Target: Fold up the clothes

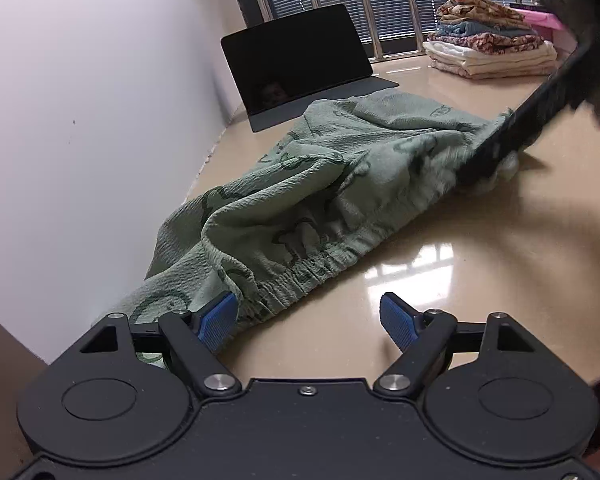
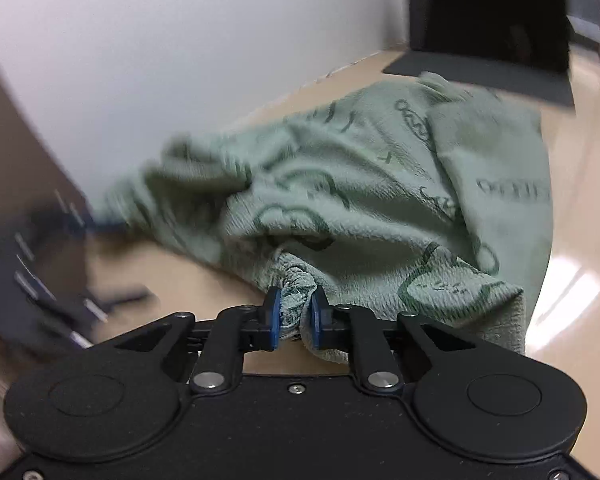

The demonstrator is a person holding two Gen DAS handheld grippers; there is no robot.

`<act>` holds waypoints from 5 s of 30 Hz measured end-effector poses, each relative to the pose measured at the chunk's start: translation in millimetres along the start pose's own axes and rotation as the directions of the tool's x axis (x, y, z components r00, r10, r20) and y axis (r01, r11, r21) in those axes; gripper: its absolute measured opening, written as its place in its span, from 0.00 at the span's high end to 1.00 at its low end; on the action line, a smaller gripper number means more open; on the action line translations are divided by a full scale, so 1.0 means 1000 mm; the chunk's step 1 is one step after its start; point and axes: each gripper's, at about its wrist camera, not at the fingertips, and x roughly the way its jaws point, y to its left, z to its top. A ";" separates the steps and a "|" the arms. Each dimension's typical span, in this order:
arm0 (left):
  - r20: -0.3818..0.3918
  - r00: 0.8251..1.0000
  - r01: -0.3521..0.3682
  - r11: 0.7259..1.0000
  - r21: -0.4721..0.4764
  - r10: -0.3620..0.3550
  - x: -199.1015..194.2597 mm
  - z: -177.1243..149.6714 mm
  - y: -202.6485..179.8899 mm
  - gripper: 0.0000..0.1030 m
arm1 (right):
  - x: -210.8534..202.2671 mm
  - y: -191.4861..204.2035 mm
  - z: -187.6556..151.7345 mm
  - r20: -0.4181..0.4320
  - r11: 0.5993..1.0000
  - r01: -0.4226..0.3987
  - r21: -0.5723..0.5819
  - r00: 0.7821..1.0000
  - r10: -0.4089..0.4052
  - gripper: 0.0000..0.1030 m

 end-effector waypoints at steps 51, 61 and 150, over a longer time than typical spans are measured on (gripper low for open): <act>0.199 0.840 -0.507 0.861 -0.043 0.505 -0.062 0.014 -0.084 0.30 | -0.057 0.092 -0.149 0.364 0.709 0.666 -0.231 0.735 -0.572 0.42; 0.169 0.817 -0.551 0.833 -0.050 0.551 -0.057 0.015 -0.075 0.30 | -0.064 0.064 -0.136 0.310 0.735 0.675 -0.058 0.712 -0.630 0.79; 0.301 0.908 -0.383 0.868 0.317 0.291 -0.063 0.033 -0.144 0.92 | -0.207 0.025 -0.107 0.432 0.705 0.709 0.017 0.630 -0.645 0.96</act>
